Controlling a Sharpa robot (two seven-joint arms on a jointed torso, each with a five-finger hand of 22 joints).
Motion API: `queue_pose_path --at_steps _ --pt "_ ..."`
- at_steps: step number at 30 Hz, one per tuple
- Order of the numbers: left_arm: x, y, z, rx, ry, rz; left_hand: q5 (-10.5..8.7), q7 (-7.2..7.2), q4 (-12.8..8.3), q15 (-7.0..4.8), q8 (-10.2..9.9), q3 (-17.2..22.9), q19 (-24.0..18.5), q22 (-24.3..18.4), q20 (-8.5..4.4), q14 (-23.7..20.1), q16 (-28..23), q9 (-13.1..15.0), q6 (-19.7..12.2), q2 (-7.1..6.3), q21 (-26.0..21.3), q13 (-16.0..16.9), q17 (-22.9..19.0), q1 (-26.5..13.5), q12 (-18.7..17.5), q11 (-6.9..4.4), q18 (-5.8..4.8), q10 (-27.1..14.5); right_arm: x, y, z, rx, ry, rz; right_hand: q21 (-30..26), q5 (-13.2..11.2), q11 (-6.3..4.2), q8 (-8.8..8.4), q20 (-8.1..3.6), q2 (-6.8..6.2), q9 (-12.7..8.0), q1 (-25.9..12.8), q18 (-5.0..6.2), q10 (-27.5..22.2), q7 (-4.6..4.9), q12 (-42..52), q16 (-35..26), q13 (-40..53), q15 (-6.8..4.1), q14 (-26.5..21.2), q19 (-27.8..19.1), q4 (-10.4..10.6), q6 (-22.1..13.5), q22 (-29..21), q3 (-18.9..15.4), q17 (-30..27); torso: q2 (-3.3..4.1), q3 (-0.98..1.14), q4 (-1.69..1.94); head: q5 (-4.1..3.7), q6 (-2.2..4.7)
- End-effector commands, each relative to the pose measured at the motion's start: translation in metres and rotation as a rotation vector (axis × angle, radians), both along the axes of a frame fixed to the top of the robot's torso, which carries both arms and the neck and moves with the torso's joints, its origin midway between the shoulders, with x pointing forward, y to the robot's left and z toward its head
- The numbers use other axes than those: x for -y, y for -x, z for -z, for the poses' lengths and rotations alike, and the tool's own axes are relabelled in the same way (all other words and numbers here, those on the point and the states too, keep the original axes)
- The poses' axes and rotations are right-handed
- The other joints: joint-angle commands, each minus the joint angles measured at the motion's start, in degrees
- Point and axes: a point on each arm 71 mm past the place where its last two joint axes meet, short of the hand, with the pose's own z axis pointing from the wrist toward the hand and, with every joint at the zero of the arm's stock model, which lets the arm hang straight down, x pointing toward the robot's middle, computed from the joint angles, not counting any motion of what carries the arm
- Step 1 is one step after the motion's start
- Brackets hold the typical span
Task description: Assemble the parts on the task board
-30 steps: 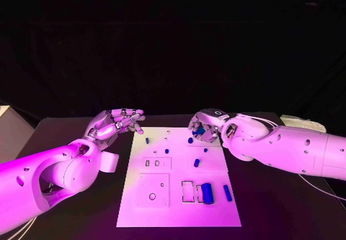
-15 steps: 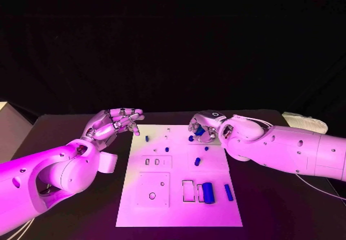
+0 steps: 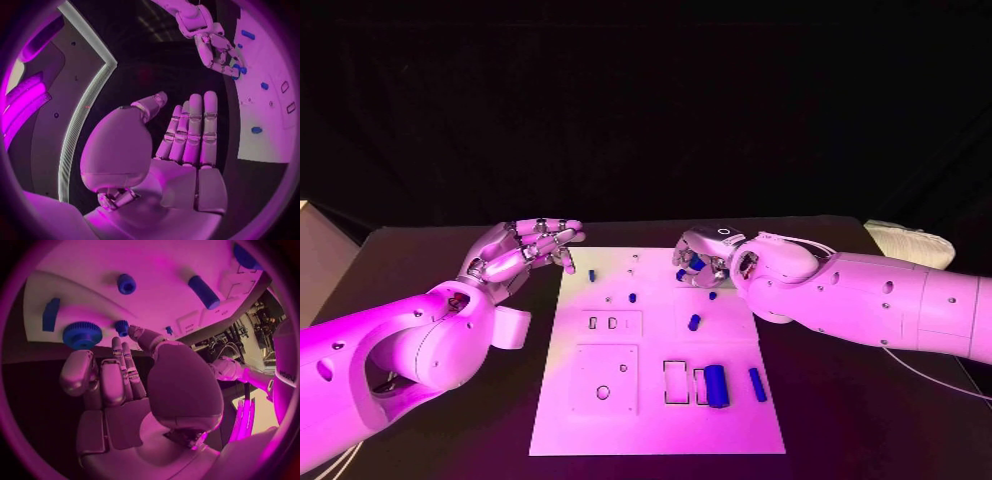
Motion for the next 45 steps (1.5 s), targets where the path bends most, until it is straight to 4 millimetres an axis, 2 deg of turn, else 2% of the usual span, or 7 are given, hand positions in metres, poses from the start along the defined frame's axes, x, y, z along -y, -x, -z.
queue_pose_path --at_steps 1,14,20,22,25,32,45 --pt "0.003 0.001 -0.002 0.008 0.008 0.025 0.02 0.08 -0.3 -0.01 0.17 -0.09 -0.41 0.16 0.08 -0.13 0.39 0.06 -0.58 0.1 0.26 0.02 0.09 -0.69 0.06 0.05 0.78 -0.59 -0.001 -0.001 0.002 -0.008 0.024 0.001 0.09 0.21 -0.04 0.12 0.23 -0.19 0.1 0.04 -0.66 -0.36 0.34 -0.25 0.27 0.07 0.24 1.78 0.09 0.32 0.12 0.06 -0.01 0.04 0.38 0.04 0.09 -0.12 0.21" --pt "0.002 0.001 -0.002 0.005 0.008 0.025 0.02 0.1 -0.29 0.0 0.15 -0.07 -0.44 0.21 0.08 -0.14 0.44 0.05 -0.63 0.14 0.35 0.01 0.09 -0.71 0.05 0.07 0.78 -0.64 -0.003 0.0 0.005 -0.02 0.03 0.007 0.06 0.63 -0.02 0.32 0.29 0.36 0.36 0.31 -0.61 -0.14 0.39 -0.15 0.48 0.15 0.28 1.63 -0.03 0.6 0.43 0.05 0.39 -0.01 1.08 0.08 0.09 -0.23 0.42" --pt "0.002 0.0 -0.001 0.004 0.008 0.026 0.02 0.11 -0.28 0.01 0.15 -0.06 -0.47 0.25 0.09 -0.16 0.48 0.05 -0.66 0.18 0.43 0.01 0.09 -0.72 0.04 0.08 0.78 -0.68 -0.003 0.0 0.003 0.0 0.012 0.014 1.56 0.19 -0.63 1.24 0.04 1.67 1.26 1.59 -0.89 1.98 -0.22 0.29 1.02 0.53 -0.17 1.44 0.53 0.59 1.77 2.24 2.18 0.04 1.25 0.12 0.13 -0.32 0.5" --pt "0.002 0.0 -0.001 0.004 0.009 0.026 0.02 0.11 -0.28 0.01 0.15 -0.06 -0.47 0.25 0.09 -0.16 0.48 0.05 -0.66 0.18 0.43 0.01 0.09 -0.72 0.04 0.08 0.78 -0.68 -0.002 0.001 0.001 0.02 -0.006 0.019 2.56 1.01 -1.02 1.93 -0.23 2.14 1.92 2.18 -1.11 3.2 -0.62 0.51 1.15 0.75 -0.49 1.36 0.95 0.38 2.67 3.65 3.07 -0.12 1.4 0.14 0.13 -0.31 0.55" --pt "0.002 0.0 -0.001 0.002 0.008 0.026 0.02 0.11 -0.28 0.01 0.15 -0.06 -0.47 0.25 0.09 -0.16 0.48 0.05 -0.66 0.18 0.43 0.01 0.09 -0.72 0.04 0.08 0.78 -0.68 -0.002 0.002 -0.001 0.048 -0.031 0.026 3.62 3.09 -1.66 3.05 -0.73 2.56 3.22 2.93 -1.32 5.05 -1.15 0.87 1.38 1.11 -1.01 1.31 1.28 -0.26 3.81 5.14 3.91 -0.21 1.51 0.12 0.13 -0.37 0.72" --pt "0.002 0.0 -0.001 0.001 0.008 0.025 0.01 0.11 -0.26 0.02 0.16 -0.01 -0.51 0.32 0.1 -0.19 0.55 0.06 -0.66 0.28 0.55 0.01 0.1 -0.73 0.03 0.08 0.78 -0.72 -0.001 0.003 -0.006 0.102 -0.079 0.046 5.99 2.01 -2.24 4.54 -1.29 4.23 5.6 4.02 -1.86 7.09 -1.62 0.87 2.61 1.62 -1.53 1.66 2.1 -1.47 4.49 8.54 5.55 1.22 1.85 -0.05 0.25 -0.46 1.02" --pt "0.001 0.0 -0.001 0.0 0.008 0.025 0.01 0.09 -0.26 0.02 0.19 0.04 -0.56 0.39 0.1 -0.21 0.62 0.07 -0.64 0.37 0.67 0.02 0.1 -0.7 0.04 0.08 0.78 -0.75 -0.013 0.006 -0.019 0.167 -0.135 0.052 8.9 1.64 -2.36 5.0 -1.37 4.31 6.49 3.94 -2.65 7.58 -1.7 0.74 3.02 1.76 -1.61 1.78 3.62 -1.86 4.42 12.78 5.94 1.5 2.25 -0.2 0.39 -0.28 2.05"
